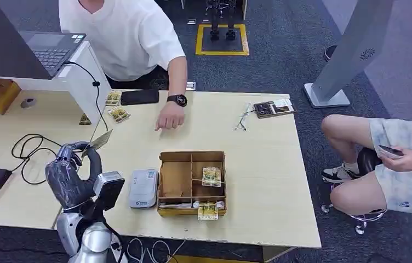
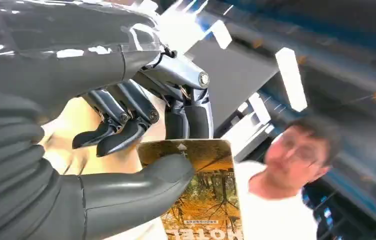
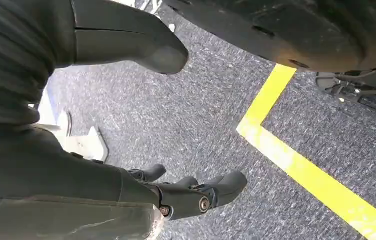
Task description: Pass the card to the sensor for recognition and then transmit it.
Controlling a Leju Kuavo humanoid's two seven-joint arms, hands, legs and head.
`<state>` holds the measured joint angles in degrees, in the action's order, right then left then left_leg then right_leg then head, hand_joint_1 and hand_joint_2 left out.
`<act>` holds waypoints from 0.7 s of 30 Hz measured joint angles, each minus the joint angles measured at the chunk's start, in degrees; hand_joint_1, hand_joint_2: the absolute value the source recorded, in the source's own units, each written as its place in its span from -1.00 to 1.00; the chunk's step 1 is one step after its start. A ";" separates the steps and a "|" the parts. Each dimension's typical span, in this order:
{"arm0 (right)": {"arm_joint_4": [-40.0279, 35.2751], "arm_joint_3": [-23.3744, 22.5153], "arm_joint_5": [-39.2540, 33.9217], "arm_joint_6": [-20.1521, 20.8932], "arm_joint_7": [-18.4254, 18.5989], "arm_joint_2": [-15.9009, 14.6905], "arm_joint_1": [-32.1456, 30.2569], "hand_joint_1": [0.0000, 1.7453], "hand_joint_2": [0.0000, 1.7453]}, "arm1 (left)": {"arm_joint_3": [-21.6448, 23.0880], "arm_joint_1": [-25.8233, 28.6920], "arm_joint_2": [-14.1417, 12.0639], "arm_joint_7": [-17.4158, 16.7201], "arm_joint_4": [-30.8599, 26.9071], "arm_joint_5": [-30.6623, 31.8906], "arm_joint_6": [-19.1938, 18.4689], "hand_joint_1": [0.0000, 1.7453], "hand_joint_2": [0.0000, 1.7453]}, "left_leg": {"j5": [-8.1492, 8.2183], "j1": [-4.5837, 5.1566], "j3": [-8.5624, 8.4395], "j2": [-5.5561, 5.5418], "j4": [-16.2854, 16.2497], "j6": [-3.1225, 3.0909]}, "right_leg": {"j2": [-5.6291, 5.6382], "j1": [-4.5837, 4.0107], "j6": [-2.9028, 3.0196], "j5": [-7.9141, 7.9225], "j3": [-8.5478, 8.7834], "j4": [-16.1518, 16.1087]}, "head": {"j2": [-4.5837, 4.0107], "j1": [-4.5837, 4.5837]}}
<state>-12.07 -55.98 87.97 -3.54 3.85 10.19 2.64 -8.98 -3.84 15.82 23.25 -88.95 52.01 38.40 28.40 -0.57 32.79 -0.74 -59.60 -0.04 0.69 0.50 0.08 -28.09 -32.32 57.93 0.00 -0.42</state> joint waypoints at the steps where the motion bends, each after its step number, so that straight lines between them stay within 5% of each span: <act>1: 0.02 0.00 -0.04 -0.02 0.00 0.00 -0.01 -1.00 1.00 | 0.63 -0.12 -0.07 -1.09 0.92 -2.36 0.00 1.00 1.00 | 0.00 0.00 0.00 0.00 0.00 0.00 | 0.01 0.00 0.00 0.00 0.00 0.00 | 0.00 0.00; 4: 0.00 -0.07 -0.11 -0.04 0.00 0.00 -0.04 -1.00 1.00 | 3.19 -0.28 -0.44 -4.66 3.01 -9.22 -0.09 1.00 1.00 | 0.00 0.00 0.00 0.00 0.00 0.00 | 0.00 0.00 0.00 0.00 0.01 0.00 | 0.00 0.00; 7: 0.00 -0.15 -0.24 -0.07 0.00 0.00 -0.07 -1.00 1.00 | 7.13 -0.14 -1.18 -9.51 4.52 -24.65 -1.75 1.00 1.00 | 0.01 0.01 0.02 0.00 0.00 -0.01 | 0.01 0.01 0.00 0.00 0.01 0.00 | 0.00 0.02; 12: 0.00 -0.30 -0.20 -0.46 -0.09 0.00 -0.14 -1.00 1.00 | 11.21 0.46 -3.34 -9.79 6.40 -47.62 -8.65 1.00 1.00 | 0.01 0.01 0.02 0.00 0.00 -0.01 | 0.01 0.00 0.00 0.00 -0.01 0.00 | 0.00 0.00; 21: 0.00 -0.66 -0.22 -0.68 -0.13 0.00 -0.31 -1.00 1.00 | 13.46 0.68 -5.33 -9.79 8.02 -53.35 -10.38 1.00 1.00 | 0.01 0.00 0.03 0.00 0.00 -0.01 | 0.01 0.00 0.00 0.00 -0.01 0.00 | 0.00 0.00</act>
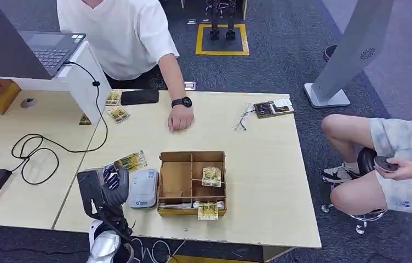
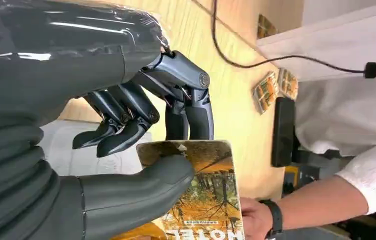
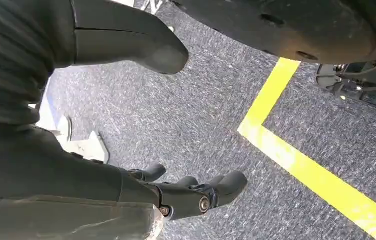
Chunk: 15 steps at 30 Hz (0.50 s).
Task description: Pass the card to the sensor for recognition and then transmit it.
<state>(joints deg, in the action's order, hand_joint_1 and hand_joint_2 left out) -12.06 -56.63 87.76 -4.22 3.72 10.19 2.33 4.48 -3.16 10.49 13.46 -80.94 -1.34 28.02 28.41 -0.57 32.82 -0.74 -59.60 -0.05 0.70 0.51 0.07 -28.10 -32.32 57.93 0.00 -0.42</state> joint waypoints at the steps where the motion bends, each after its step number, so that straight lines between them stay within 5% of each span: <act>1: 0.00 -0.02 -0.02 0.00 -0.04 0.00 -0.02 -1.00 1.00 | 0.33 0.04 -0.24 -0.26 0.13 -1.66 -0.46 1.00 1.00 | 0.00 0.00 0.00 0.00 0.00 0.00 | 0.00 0.00 0.00 0.00 0.00 0.00 | 0.00 0.00; 8: 0.00 -0.52 -0.72 -0.02 -0.20 0.00 -0.07 -1.00 1.00 | 1.79 0.01 -2.03 0.50 2.66 3.32 5.77 1.00 1.00 | 0.00 0.00 0.00 0.00 0.00 0.00 | 0.00 0.00 0.00 0.00 0.00 0.00 | 0.00 0.00; 15: 0.00 -0.70 -0.72 0.02 -0.20 0.00 -0.08 -1.00 1.00 | 2.88 -0.49 -3.54 -0.37 7.51 6.91 6.67 1.00 1.00 | 0.00 0.00 0.00 0.00 0.00 0.00 | 0.00 0.00 0.00 0.00 -0.01 0.00 | 0.00 0.00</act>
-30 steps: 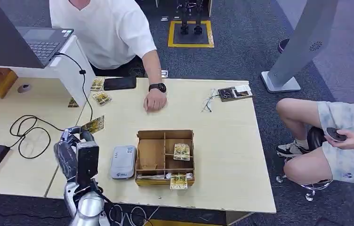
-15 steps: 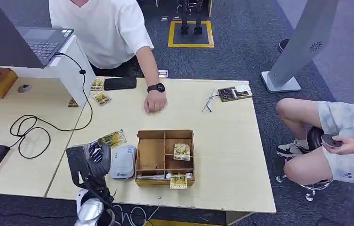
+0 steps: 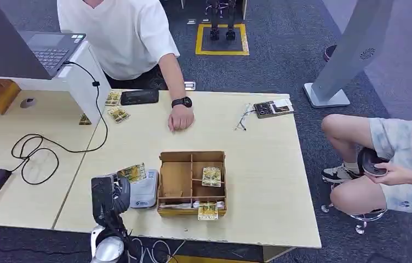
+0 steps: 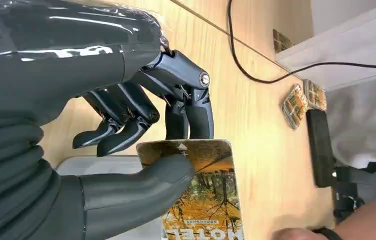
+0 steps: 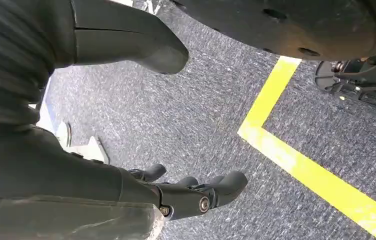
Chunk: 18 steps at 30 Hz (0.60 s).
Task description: Pass the card to the sensor for recognition and then transmit it.
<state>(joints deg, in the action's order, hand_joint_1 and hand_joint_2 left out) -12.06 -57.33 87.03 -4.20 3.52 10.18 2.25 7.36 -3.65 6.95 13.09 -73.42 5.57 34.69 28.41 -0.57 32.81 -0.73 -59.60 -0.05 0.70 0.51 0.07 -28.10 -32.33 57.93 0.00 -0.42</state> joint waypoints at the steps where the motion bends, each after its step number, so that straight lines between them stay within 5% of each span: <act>1: 0.00 0.00 0.02 0.02 0.00 -0.02 0.01 -1.00 1.00 | 0.11 -0.21 -0.14 -0.35 0.71 0.53 0.00 1.00 1.00 | 0.00 0.00 0.00 -0.01 0.00 0.00 | 0.00 0.00 0.00 0.00 0.01 0.00 | 0.00 0.00; 18: 0.00 -0.02 0.15 0.42 0.00 -0.15 0.03 -1.00 1.00 | 0.13 -2.70 -1.29 -1.79 9.90 7.43 1.33 1.00 1.00 | 0.00 0.00 0.00 -0.01 0.00 0.00 | -0.01 0.00 0.00 0.00 0.02 0.00 | 0.00 0.00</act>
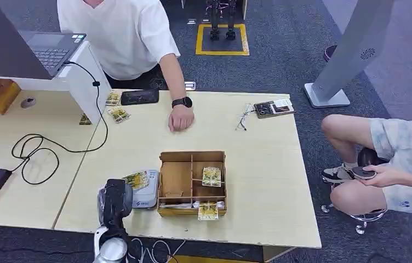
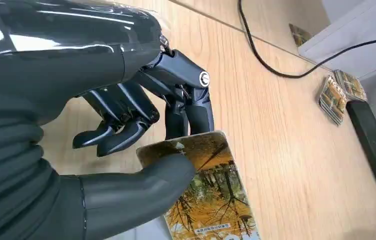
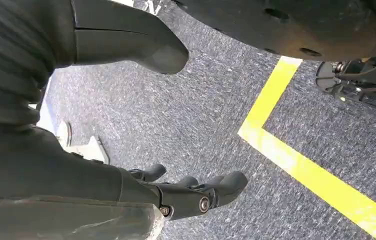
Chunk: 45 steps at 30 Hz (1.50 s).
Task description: Pass the card to the sensor for recognition and then transmit it.
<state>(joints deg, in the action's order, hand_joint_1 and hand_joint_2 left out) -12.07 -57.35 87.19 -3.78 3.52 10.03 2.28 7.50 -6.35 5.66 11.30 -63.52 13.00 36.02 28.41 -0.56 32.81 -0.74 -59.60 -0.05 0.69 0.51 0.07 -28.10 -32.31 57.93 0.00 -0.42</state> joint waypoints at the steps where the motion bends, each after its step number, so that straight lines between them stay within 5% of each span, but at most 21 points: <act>1: 0.00 0.00 0.00 0.02 0.00 0.00 0.00 -1.00 1.00 | 0.00 -0.11 -0.02 -0.35 0.40 0.57 0.20 1.00 1.00 | 0.00 0.00 0.00 0.00 0.00 0.00 | 0.00 0.00 0.00 0.00 0.00 0.00 | 0.00 0.00; 14: 0.02 0.02 0.87 0.15 0.17 -0.17 0.03 -1.00 1.00 | -0.50 -4.47 -0.13 1.51 8.66 1.18 2.23 1.00 1.00 | -0.01 0.00 0.00 -0.02 0.00 0.00 | -0.02 0.00 0.00 0.00 0.03 0.01 | 0.00 0.00; 23: 0.02 0.04 0.87 0.15 0.17 -0.17 0.03 -1.00 1.00 | -0.87 -4.80 -0.15 1.53 9.33 1.69 2.34 1.00 1.00 | -0.01 0.00 0.00 -0.02 0.00 0.00 | -0.02 0.00 0.00 0.00 0.03 0.01 | 0.00 0.00; 29: 0.11 0.11 0.92 0.17 0.17 -0.28 0.05 -1.00 1.00 | -3.87 -6.57 0.00 3.69 12.18 -4.15 2.25 1.00 1.00 | -0.02 0.00 -0.01 -0.02 0.00 0.00 | -0.02 0.00 0.00 0.01 0.04 0.01 | 0.00 0.02; 42: 0.24 0.37 0.94 0.37 0.17 -0.42 0.07 -1.00 1.00 | -12.35 -7.94 1.29 5.79 16.11 8.99 2.38 1.00 1.00 | -0.02 0.00 -0.02 -0.01 0.00 0.00 | -0.01 0.00 0.00 0.00 0.02 0.01 | 0.00 0.00; 45: 0.28 0.37 0.94 0.39 0.22 -0.44 0.09 -1.00 1.00 | -14.69 -8.27 1.88 6.84 16.64 7.76 2.38 1.00 1.00 | -0.02 0.00 -0.01 -0.02 0.00 0.00 | -0.02 0.00 0.00 0.00 0.03 0.01 | 0.00 0.02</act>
<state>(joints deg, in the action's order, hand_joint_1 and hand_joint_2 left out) -11.78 -56.98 88.13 -3.39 3.74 9.60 2.37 -7.19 -14.62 7.54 18.14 -46.88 20.76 38.40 28.39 -0.57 32.80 -0.76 -59.59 -0.05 0.67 0.51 0.08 -28.10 -32.28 57.94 0.00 -0.39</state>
